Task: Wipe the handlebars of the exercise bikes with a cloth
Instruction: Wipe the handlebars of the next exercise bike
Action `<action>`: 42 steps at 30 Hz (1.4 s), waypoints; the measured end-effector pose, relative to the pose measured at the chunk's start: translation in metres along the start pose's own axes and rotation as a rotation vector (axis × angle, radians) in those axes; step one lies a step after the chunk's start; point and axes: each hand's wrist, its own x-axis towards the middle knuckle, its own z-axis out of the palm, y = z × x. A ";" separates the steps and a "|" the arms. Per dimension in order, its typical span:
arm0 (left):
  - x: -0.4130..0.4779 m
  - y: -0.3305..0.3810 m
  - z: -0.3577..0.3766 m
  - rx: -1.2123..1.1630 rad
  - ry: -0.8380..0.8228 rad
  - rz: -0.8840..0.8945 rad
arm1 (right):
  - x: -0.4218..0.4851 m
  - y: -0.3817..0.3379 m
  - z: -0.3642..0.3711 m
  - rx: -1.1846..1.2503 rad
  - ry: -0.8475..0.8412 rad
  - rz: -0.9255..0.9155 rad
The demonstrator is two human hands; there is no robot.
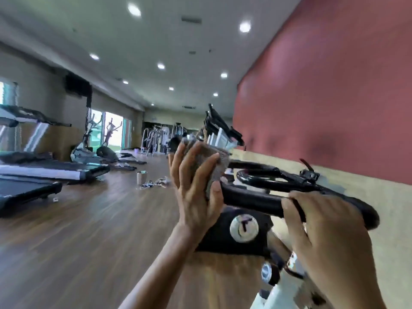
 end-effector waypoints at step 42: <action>-0.044 0.022 0.031 -0.273 0.024 -0.022 | -0.018 0.019 0.031 -0.068 0.422 -0.122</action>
